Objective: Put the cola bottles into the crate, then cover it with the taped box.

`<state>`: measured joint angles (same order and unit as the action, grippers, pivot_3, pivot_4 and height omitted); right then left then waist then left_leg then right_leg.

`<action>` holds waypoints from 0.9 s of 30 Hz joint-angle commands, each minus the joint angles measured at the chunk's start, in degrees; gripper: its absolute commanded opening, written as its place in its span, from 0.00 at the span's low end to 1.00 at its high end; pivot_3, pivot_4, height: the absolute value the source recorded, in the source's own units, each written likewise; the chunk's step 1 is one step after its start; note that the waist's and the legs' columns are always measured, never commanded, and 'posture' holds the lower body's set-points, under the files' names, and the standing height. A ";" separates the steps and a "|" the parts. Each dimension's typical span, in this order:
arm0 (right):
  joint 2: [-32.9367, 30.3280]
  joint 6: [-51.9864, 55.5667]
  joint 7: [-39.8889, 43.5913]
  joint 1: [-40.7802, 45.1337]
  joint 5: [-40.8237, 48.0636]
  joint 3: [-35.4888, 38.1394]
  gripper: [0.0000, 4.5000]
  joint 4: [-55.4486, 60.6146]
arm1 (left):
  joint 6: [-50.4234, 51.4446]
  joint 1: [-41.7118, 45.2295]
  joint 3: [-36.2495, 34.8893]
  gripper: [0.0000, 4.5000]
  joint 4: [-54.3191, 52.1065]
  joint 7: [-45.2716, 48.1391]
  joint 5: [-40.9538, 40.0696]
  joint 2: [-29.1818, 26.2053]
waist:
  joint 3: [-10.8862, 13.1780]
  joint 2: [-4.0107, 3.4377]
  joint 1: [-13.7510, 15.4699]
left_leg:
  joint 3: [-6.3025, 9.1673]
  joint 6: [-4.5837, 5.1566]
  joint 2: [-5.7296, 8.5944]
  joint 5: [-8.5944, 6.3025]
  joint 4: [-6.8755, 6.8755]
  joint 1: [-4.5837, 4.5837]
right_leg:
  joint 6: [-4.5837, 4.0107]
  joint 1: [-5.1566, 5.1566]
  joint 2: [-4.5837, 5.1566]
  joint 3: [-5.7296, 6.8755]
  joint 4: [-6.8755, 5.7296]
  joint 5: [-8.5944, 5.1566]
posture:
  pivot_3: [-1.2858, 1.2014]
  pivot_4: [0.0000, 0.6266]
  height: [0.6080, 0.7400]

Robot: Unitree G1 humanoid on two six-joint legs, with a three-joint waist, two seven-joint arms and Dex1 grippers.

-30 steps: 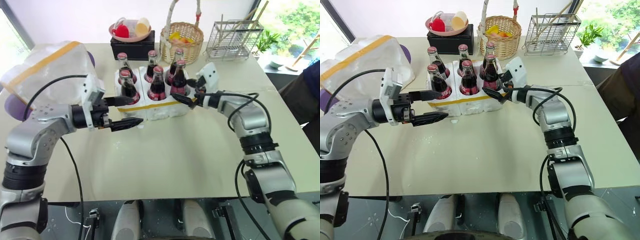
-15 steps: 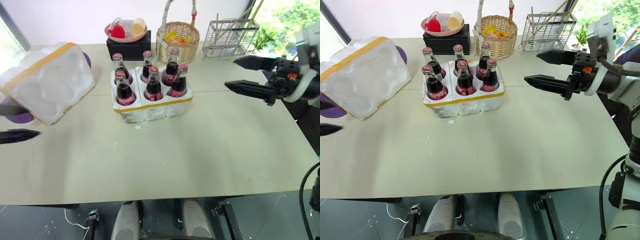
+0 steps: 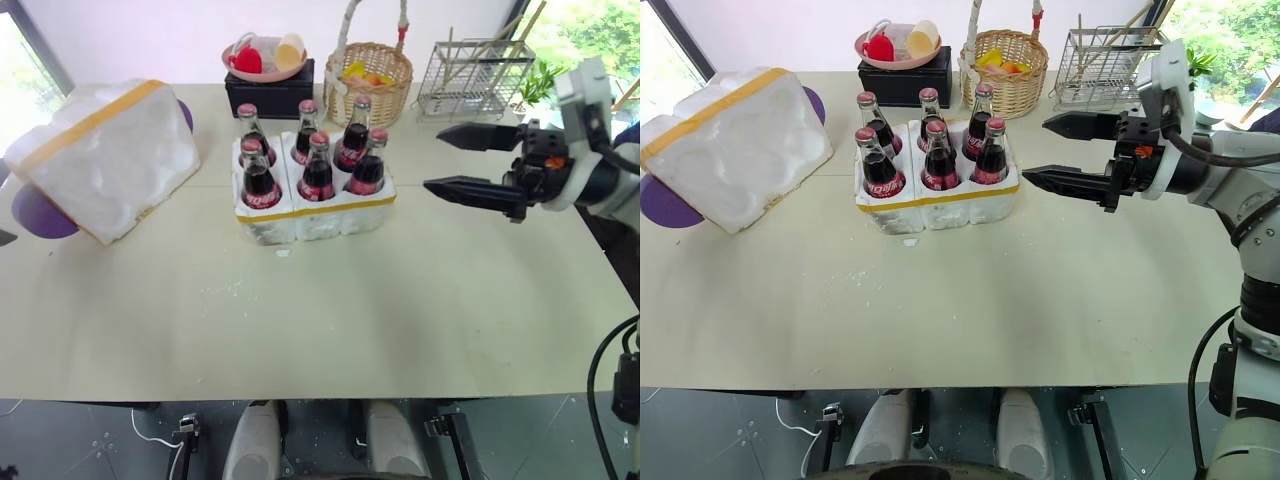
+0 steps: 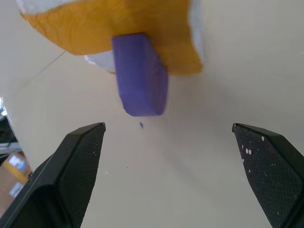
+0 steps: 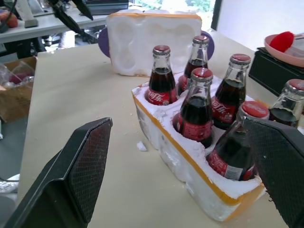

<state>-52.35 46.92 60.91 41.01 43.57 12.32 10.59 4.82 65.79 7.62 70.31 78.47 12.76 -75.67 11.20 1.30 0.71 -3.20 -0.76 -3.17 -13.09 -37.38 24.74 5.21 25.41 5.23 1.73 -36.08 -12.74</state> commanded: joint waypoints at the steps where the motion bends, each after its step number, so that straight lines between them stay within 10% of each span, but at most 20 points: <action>1: -1.36 -1.03 -0.74 -0.23 0.47 2.72 0.99 1.66 | -1.70 3.92 1.01 1.00 3.45 -3.09 3.38 -0.48 | 0.02 0.03 -0.31 | -0.01 0.00 0.00 0.00 0.00 0.02 | 0.00 0.02 0.01 -0.01 0.03 0.00 | 0.52 0.24 1.00; 27: -2.44 1.51 -11.27 -11.15 6.00 9.34 0.99 12.26 | 12.47 15.25 2.10 1.00 7.79 -4.94 9.47 11.21 | 0.02 0.15 -0.09 | 0.18 0.01 -0.03 0.00 -0.16 0.17 | 0.02 0.05 -0.04 0.04 -0.06 -0.02 | 0.52 0.24 1.00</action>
<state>-54.86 49.64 49.93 29.60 49.11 20.77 21.29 17.13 79.43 10.32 78.21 74.63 21.90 -63.14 11.22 1.45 0.62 -3.02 -0.75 -3.20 -13.09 -37.54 24.91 5.23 25.46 5.18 1.77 -36.14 -12.76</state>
